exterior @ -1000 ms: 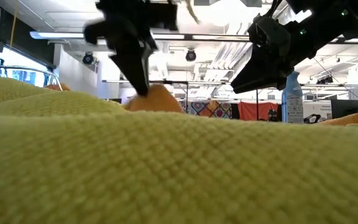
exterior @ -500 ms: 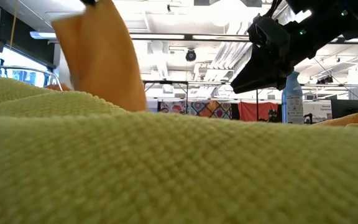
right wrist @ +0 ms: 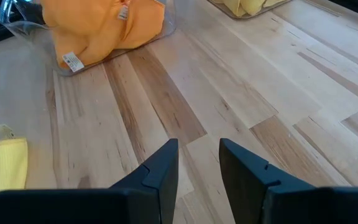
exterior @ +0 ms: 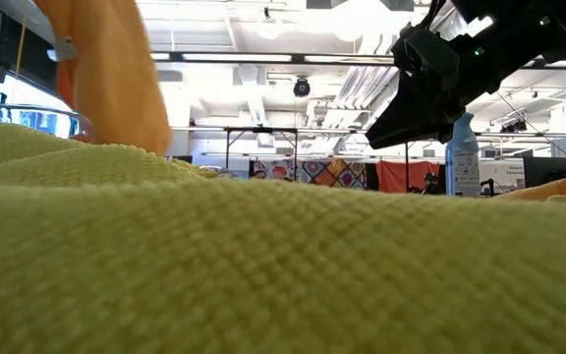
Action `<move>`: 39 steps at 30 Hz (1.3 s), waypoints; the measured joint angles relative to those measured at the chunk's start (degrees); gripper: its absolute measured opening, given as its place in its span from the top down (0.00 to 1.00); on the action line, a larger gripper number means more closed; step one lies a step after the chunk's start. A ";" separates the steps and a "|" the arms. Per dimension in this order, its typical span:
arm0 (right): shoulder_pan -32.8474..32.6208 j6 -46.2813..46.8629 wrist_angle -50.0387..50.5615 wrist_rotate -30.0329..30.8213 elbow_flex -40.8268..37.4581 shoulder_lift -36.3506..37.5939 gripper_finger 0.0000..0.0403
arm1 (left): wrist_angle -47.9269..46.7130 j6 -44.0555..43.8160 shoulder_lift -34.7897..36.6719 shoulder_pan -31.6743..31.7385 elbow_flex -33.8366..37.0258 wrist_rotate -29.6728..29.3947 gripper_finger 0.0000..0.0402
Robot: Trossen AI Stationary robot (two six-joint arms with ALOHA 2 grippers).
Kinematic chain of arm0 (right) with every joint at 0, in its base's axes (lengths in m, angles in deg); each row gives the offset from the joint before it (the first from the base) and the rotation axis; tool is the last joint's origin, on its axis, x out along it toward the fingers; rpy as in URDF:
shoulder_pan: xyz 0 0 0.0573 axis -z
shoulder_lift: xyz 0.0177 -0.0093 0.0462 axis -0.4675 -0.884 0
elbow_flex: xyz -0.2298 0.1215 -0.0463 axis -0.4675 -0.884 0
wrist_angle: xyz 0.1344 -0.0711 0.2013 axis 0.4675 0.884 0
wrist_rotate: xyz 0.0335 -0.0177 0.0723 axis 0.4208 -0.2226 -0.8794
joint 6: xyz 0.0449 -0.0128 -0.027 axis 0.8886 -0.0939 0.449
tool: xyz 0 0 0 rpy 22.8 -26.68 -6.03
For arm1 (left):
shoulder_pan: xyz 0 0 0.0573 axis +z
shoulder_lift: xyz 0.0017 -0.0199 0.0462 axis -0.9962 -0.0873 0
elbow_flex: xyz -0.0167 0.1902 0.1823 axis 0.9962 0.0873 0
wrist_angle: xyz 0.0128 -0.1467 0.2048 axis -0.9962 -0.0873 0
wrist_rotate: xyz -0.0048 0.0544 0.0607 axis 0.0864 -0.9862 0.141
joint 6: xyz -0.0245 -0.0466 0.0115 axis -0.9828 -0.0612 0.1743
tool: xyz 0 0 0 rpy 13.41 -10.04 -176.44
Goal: Sort microfiber towel by color & place in baskets
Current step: Put the orange microfiber towel into the bottom transparent bin
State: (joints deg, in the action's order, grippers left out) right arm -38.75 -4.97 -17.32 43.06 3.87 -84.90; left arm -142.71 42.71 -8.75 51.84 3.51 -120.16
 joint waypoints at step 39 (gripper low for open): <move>0.00 1.97 1.67 0.03 0.00 0.00 0.73 | 13.25 -3.50 -1.48 4.86 28.28 15.26 1.00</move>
State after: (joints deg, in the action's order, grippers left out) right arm -38.75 -3.00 -15.65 43.09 3.87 -84.90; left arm -129.47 39.21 -10.23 56.71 31.79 -104.90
